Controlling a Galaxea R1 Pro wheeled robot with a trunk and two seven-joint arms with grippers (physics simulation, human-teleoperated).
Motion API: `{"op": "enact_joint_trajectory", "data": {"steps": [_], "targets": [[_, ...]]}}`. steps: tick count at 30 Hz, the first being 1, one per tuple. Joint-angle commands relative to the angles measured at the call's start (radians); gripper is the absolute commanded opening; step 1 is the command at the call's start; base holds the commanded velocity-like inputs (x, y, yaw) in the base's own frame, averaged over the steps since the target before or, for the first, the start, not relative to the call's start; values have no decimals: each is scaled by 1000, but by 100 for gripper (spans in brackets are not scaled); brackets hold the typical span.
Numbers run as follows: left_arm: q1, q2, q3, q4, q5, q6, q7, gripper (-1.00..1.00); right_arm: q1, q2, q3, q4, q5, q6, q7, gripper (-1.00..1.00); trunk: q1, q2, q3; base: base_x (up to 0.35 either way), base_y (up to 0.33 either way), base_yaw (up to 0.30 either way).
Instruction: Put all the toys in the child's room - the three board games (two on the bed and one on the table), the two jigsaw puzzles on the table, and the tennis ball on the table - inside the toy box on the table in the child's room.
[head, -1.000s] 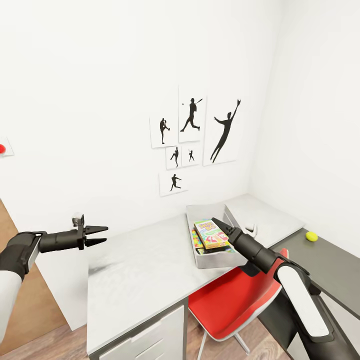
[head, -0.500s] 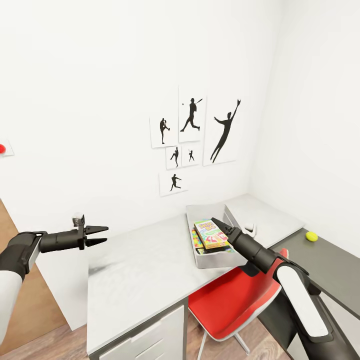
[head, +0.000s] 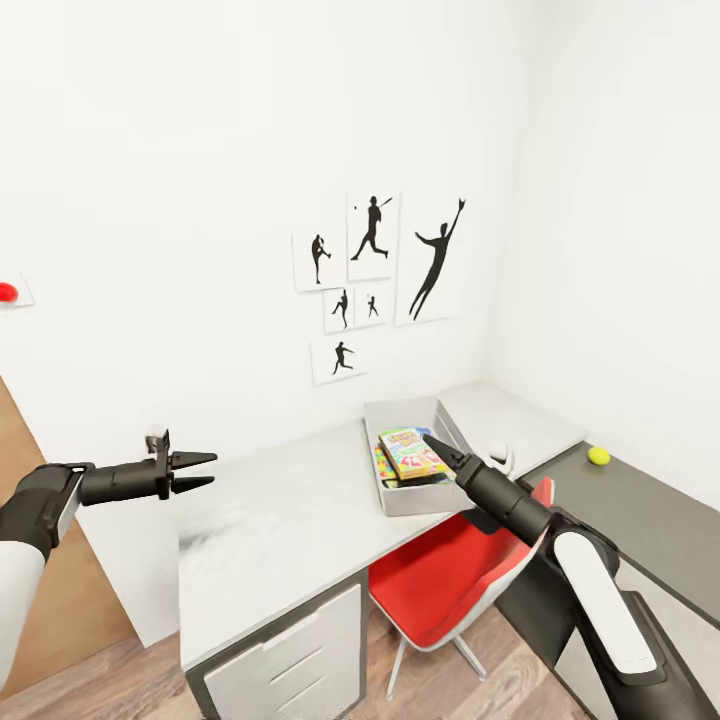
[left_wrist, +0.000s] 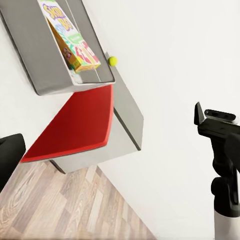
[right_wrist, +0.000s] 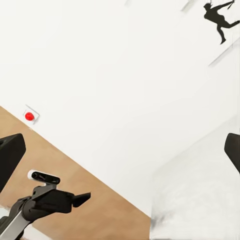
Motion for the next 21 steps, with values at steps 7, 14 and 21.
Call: {"op": "enact_joint_trajectory", "data": {"steps": [7, 14, 21], "targets": [[-1, 0, 4, -1, -11, 10, -8, 100, -1, -4, -1, 0, -4, 4, 3, 100, 0, -2, -8, -152, 0, -217], [-1, -2, 4, -1, -11, 11, -8, 100, -1, -4, -1, 2, -5, 4, 3, 100, 0, -2, -14, -49, 0, -241], [0, 4, 5, -3, -11, 11, -8, 100, -1, -5, -6, 15, -6, 5, 5, 100, 0, -2, -18, -4, 0, -256]]}}
